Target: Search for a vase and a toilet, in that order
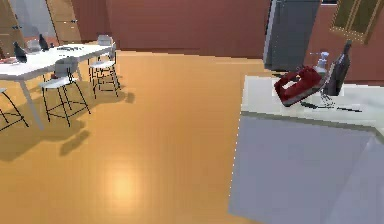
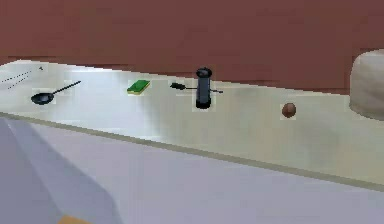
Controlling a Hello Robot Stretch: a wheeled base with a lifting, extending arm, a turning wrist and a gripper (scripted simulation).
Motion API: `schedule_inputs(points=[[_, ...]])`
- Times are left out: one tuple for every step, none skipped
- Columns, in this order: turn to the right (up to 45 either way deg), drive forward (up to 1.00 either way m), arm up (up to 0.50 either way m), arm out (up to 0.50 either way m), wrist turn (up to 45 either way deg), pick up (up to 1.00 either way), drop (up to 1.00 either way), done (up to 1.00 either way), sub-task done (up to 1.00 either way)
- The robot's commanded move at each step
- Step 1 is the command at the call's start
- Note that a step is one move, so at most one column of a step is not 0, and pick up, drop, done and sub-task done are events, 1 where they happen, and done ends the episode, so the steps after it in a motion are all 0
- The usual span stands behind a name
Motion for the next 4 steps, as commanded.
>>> schedule_inputs(points=[[-21.0, 0.0, 0.0, 0.0, 0.0, 0.0, 0.0, 0.0, 0.0], [0.0, 0.7, 0.0, 0.0, 0.0, 0.0, 0.0, 0.0, 0.0], [15.0, 0.0, 0.0, 0.0, 0.0, 0.0, 0.0, 0.0, 0.0], [0.0, 1.0, 0.0, 0.0, 0.0, 0.0, 0.0, 0.0, 0.0]])
